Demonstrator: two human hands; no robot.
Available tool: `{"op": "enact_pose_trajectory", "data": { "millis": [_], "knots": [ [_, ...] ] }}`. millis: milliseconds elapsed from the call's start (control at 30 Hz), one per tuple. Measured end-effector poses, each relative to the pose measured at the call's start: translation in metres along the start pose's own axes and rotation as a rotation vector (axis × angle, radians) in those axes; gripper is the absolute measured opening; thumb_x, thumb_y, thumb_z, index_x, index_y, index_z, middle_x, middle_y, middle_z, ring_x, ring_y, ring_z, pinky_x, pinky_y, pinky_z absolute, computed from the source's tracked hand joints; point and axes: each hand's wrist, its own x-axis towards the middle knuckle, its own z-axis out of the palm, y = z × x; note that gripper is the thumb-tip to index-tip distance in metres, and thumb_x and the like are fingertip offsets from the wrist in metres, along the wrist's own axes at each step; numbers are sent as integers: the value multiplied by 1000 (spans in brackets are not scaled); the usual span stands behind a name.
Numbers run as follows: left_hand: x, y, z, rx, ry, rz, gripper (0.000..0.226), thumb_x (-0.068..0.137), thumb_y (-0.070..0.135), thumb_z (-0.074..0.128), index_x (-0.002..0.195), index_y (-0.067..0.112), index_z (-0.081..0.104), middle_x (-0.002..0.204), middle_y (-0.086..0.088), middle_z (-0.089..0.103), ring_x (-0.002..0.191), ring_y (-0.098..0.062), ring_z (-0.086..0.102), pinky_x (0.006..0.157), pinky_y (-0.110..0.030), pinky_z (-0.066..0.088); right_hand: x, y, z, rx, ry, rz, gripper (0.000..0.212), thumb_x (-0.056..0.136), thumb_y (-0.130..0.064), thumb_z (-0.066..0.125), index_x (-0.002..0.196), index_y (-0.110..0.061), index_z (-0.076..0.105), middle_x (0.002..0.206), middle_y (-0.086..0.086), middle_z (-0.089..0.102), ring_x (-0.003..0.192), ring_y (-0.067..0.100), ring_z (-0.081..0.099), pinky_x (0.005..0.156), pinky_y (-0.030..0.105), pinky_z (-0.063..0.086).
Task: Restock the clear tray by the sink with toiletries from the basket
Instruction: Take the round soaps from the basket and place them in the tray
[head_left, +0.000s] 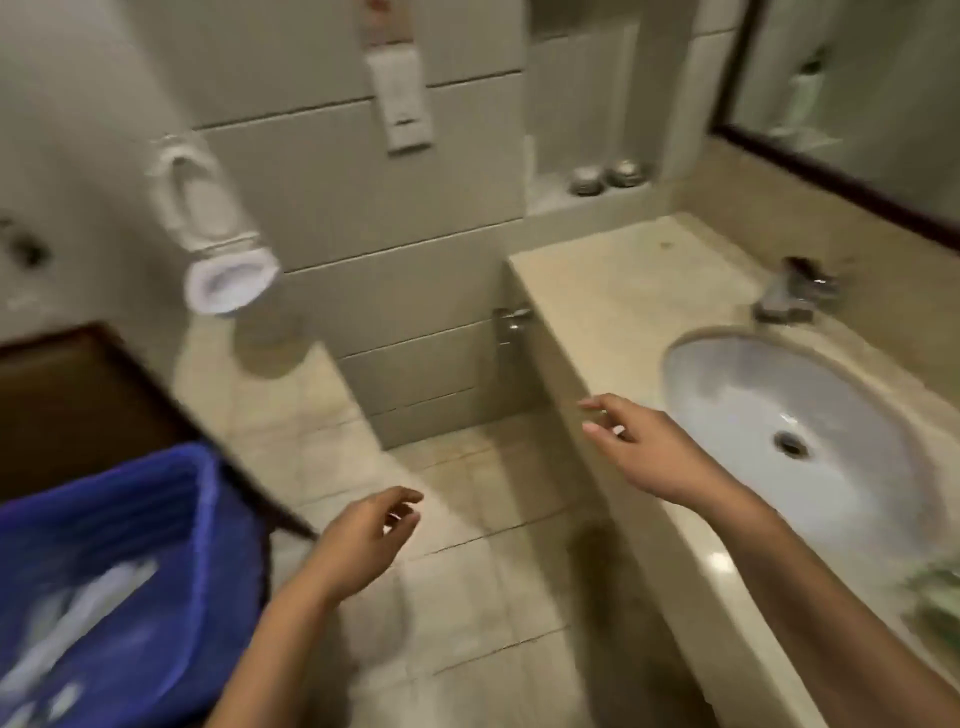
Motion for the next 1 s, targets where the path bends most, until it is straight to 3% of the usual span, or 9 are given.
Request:
{"op": "enact_pose_trajectory", "data": {
  "millis": [133, 267, 400, 533, 600, 700, 800, 900, 1000],
  "knots": [
    [-99, -115, -52, -61, 50, -306, 27, 95, 25, 52, 120, 20, 59, 112, 3, 65, 100, -12, 61, 87, -22, 45, 22, -103, 110, -108, -216, -205, 32, 94, -24, 52, 125, -17, 55, 105, -2, 62, 89, 11, 56, 74, 20, 37],
    [-182, -195, -82, -146, 255, -515, 31, 94, 21, 53, 124, 14, 57, 124, -1, 60, 110, -15, 58, 92, -23, 42, 25, -187, 203, -200, -333, -350, 34, 94, -25, 52, 127, -17, 53, 122, 3, 62, 112, 18, 57, 94, 28, 41],
    [-238, -243, -92, -255, 360, -654, 32, 94, 22, 54, 124, 15, 56, 122, 0, 58, 112, -12, 56, 96, -21, 40, 28, -243, 282, -297, -487, -467, 35, 94, -25, 52, 128, -18, 53, 123, 4, 61, 100, 18, 59, 79, 21, 36],
    [-262, -279, -91, -349, 351, -775, 33, 94, 24, 53, 126, 16, 55, 119, 2, 59, 111, -11, 57, 93, -20, 43, 51, -274, 339, -398, -603, -548, 35, 94, -27, 51, 128, -22, 53, 124, 0, 60, 99, 15, 58, 78, 21, 36],
    [-268, -293, -91, -362, 275, -831, 33, 95, 28, 51, 127, 19, 54, 116, 4, 60, 100, -8, 57, 85, -16, 42, 70, -284, 364, -426, -643, -555, 33, 94, -28, 51, 127, -22, 54, 123, -1, 61, 100, 15, 58, 79, 21, 37],
    [-271, -323, -89, -400, 185, -939, 33, 95, 33, 49, 127, 25, 52, 116, 6, 59, 95, -7, 57, 85, -15, 43, 109, -296, 408, -436, -698, -533, 31, 93, -27, 52, 124, -22, 55, 119, -1, 63, 96, 13, 56, 82, 24, 41],
    [-267, -351, -93, -435, 179, -1056, 33, 95, 33, 48, 128, 25, 51, 111, 6, 59, 95, -6, 58, 75, -3, 38, 153, -305, 447, -442, -743, -464, 31, 95, -25, 50, 125, -19, 54, 118, 0, 63, 107, 17, 57, 82, 25, 42],
    [-251, -379, -106, -433, 176, -1169, 30, 97, 35, 44, 126, 28, 48, 97, 10, 57, 89, -2, 52, 65, 0, 28, 205, -317, 480, -476, -770, -412, 31, 97, -24, 47, 126, -16, 52, 110, 2, 64, 104, 18, 58, 80, 26, 42],
    [-230, -408, -117, -442, 178, -1208, 32, 96, 35, 46, 126, 24, 51, 105, 8, 61, 100, -6, 57, 75, -7, 35, 244, -330, 512, -503, -783, -369, 30, 97, -22, 47, 125, -13, 53, 110, 5, 64, 106, 22, 58, 84, 29, 43]
  ]
}}
